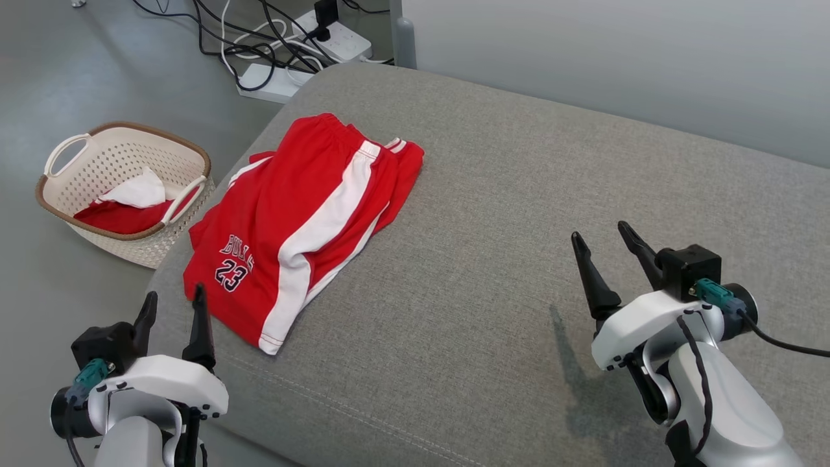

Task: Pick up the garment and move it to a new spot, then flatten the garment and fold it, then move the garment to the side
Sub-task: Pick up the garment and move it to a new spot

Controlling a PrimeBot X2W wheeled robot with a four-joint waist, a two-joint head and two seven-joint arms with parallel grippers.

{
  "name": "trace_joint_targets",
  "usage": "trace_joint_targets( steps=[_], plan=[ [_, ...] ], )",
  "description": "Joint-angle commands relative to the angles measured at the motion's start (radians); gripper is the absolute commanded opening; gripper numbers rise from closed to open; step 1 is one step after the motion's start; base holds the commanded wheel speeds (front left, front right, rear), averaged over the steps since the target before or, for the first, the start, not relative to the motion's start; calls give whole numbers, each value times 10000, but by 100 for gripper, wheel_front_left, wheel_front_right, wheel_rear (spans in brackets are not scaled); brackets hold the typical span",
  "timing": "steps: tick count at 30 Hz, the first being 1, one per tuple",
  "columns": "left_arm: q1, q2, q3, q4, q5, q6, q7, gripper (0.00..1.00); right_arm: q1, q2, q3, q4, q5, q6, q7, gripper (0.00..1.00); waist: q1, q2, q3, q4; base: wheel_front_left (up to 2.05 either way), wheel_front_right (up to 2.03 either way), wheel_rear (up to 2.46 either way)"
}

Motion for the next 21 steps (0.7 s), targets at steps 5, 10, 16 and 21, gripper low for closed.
trace_joint_targets(
  steps=[5,10,16,21],
  plan=[
    [-1047,722,-183,397,-390,-138,-132,100,-435,-140,219,-6,89,42,-136,100,0,0,356,-356,0,0,0],
    [-1898,1379,-1386,1574,-1382,-146,-131,100,-579,-238,250,-5,84,42,-136,100,0,0,745,-734,0,0,0],
    [-2866,2116,-2817,2529,-3280,-148,58,100,-821,-334,243,38,59,42,-136,100,0,0,1215,-1236,0,0,0],
    [-3324,2888,-3866,2766,-5097,-148,423,100,-1031,-430,242,21,23,42,-136,100,0,0,1668,-1666,0,0,0]
  ],
)
